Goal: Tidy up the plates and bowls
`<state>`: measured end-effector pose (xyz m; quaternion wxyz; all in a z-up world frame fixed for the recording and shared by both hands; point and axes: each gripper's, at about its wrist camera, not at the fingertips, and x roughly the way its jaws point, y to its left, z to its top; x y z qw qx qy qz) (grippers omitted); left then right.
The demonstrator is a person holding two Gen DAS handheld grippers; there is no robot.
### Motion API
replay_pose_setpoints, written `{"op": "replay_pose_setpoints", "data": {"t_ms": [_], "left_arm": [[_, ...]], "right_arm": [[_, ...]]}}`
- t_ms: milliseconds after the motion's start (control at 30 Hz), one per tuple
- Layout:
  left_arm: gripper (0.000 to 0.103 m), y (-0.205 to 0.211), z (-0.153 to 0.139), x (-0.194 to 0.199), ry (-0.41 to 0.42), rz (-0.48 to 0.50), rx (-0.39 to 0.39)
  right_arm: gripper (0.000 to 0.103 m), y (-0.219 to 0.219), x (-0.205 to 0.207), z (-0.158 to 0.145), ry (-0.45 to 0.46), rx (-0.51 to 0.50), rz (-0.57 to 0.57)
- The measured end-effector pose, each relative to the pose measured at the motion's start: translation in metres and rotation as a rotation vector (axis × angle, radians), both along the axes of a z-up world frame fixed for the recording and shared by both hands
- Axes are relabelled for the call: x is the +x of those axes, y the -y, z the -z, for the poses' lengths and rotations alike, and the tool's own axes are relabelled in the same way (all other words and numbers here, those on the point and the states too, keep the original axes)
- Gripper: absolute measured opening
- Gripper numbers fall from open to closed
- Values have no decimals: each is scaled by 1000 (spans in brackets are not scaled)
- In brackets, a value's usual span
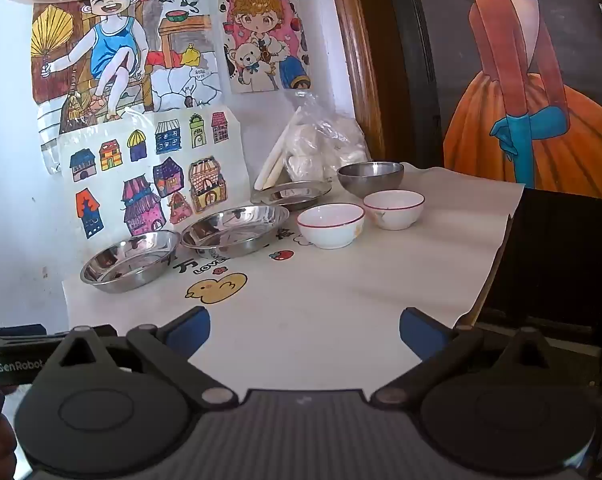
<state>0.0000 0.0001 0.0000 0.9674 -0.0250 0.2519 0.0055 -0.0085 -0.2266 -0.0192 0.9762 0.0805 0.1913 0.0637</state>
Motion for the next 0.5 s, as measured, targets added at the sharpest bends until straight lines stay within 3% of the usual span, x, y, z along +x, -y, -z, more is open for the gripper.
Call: {"op": "replay_pose_setpoints", "data": {"t_ms": [500], "left_arm": [[102, 3, 9, 0, -1, 7, 5]], "right_arm": [[103, 1, -1, 1, 1, 7, 0]]}}
